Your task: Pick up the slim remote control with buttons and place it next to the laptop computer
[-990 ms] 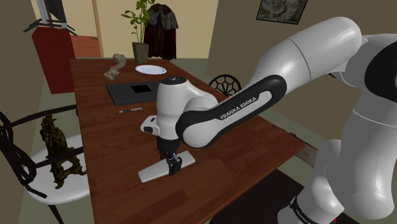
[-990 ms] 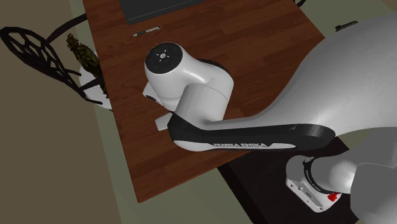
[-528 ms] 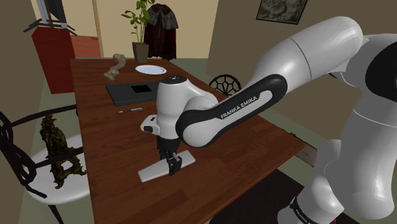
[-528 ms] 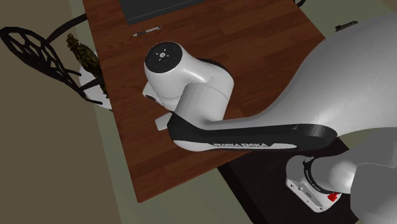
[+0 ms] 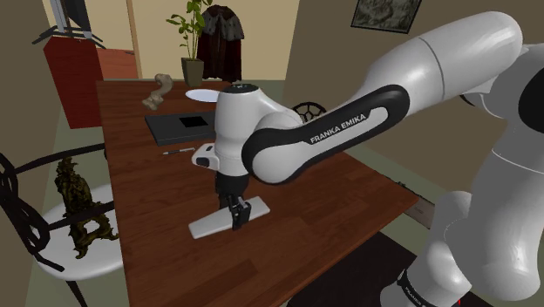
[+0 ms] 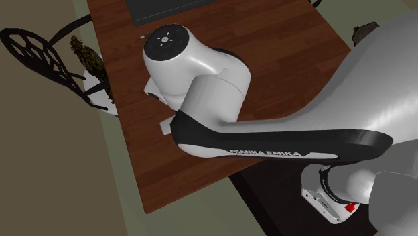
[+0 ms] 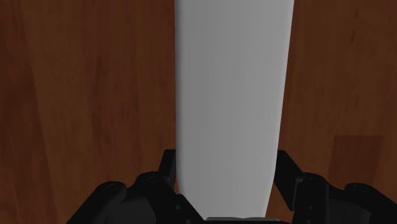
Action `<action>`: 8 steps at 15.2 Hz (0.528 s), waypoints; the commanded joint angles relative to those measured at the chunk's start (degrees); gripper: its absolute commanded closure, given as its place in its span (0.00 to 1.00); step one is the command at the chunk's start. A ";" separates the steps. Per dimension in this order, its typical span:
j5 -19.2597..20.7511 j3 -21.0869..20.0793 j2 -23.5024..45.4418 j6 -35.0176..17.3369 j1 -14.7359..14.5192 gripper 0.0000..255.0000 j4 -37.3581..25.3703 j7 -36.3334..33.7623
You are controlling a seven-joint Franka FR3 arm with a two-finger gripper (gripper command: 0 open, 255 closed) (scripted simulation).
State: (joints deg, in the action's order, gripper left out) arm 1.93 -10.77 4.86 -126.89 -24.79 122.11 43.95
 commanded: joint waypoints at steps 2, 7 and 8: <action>-0.32 -0.01 -1.21 2.20 0.06 1.00 -1.01 0.27; -0.75 -0.02 -2.89 5.88 0.10 1.00 -3.04 0.60; -0.83 -0.01 -3.19 6.62 0.11 1.00 -3.49 0.66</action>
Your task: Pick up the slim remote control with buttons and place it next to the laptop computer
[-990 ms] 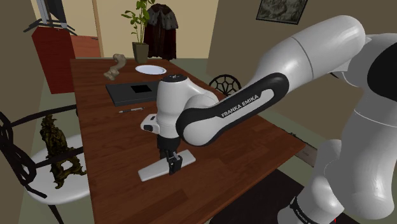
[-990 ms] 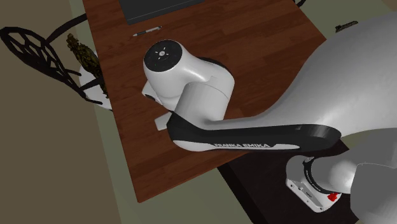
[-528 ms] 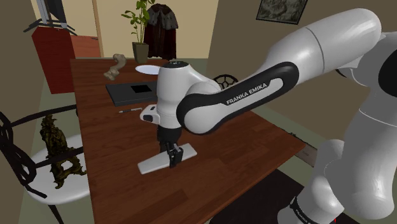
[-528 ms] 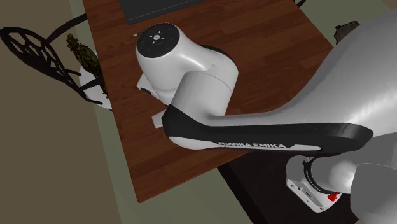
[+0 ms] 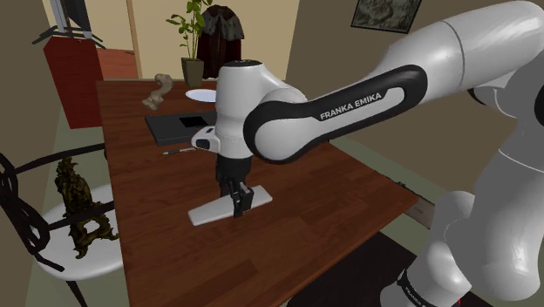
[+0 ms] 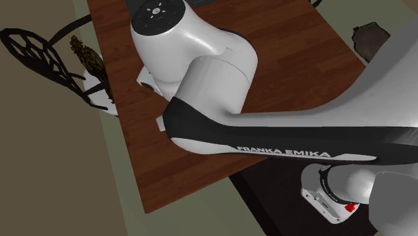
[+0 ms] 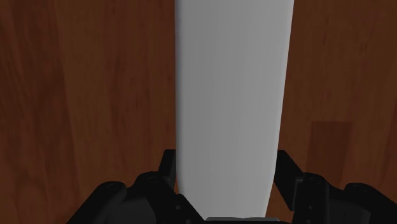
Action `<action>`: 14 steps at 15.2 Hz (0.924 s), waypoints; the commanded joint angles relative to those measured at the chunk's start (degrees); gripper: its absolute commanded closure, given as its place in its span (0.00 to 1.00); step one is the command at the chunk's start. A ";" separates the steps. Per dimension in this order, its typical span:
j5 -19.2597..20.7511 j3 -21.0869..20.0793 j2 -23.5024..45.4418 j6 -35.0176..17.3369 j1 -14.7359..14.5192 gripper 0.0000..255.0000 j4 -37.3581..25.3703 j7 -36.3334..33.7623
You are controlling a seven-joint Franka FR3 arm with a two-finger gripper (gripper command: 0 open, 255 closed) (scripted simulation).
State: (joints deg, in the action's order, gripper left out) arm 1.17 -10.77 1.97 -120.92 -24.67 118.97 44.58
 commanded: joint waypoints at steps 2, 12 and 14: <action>-0.20 -0.01 -0.80 1.98 0.01 1.00 -1.18 0.12; 0.95 4.95 10.97 5.69 5.65 1.00 -16.73 10.43; 1.02 5.70 13.85 6.88 6.73 1.00 -20.83 12.33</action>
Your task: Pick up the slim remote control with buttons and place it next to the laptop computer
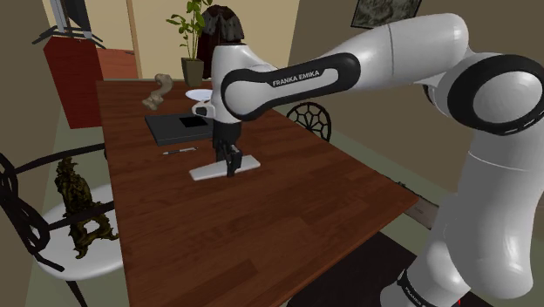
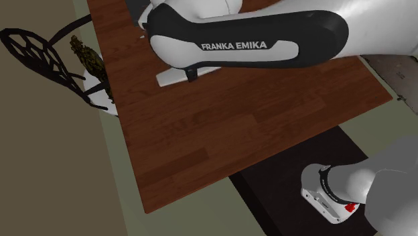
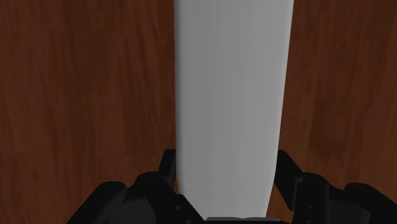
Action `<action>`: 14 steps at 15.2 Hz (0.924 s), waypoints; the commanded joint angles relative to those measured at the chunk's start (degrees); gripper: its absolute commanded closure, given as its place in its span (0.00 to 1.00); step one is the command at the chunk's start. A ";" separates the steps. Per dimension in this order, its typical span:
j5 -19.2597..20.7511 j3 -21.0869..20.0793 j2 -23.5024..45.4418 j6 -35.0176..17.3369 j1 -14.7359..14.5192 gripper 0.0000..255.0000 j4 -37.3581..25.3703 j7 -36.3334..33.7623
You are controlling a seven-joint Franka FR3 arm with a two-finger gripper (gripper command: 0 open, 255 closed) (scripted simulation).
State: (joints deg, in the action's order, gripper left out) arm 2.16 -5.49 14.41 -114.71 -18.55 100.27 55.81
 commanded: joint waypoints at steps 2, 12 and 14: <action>0.05 1.10 4.50 2.05 1.68 1.00 -6.62 2.94; -0.24 3.47 25.64 14.29 6.81 1.00 -40.12 11.18; -0.25 3.56 27.72 14.95 7.14 1.00 -42.87 11.66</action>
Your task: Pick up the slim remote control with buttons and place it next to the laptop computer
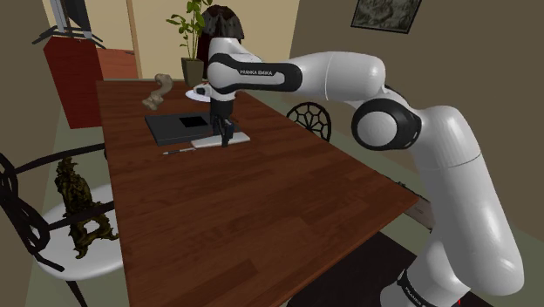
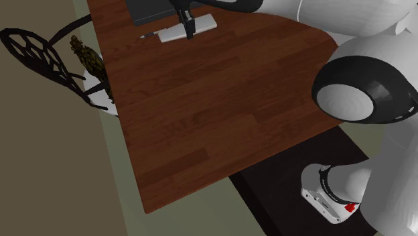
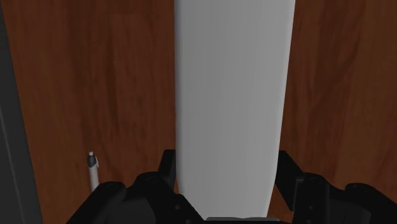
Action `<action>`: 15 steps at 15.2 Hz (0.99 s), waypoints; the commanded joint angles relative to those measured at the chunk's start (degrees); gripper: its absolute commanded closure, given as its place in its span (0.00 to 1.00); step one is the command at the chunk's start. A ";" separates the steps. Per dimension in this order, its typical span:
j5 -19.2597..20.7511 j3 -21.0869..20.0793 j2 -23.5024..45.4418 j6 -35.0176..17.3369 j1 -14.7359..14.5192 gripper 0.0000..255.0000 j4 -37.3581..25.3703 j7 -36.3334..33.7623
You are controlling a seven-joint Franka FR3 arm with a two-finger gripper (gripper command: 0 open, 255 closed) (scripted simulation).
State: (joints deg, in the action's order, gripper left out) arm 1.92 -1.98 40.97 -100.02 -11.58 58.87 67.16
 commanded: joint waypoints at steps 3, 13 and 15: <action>0.00 0.04 1.01 -2.15 0.22 1.00 1.10 0.26; 0.07 0.07 1.94 -9.22 0.29 1.00 7.22 0.13; 0.09 0.08 2.32 -10.50 0.30 1.00 8.13 0.11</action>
State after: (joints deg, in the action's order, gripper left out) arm 1.99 -1.89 43.01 -109.77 -11.23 66.58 67.34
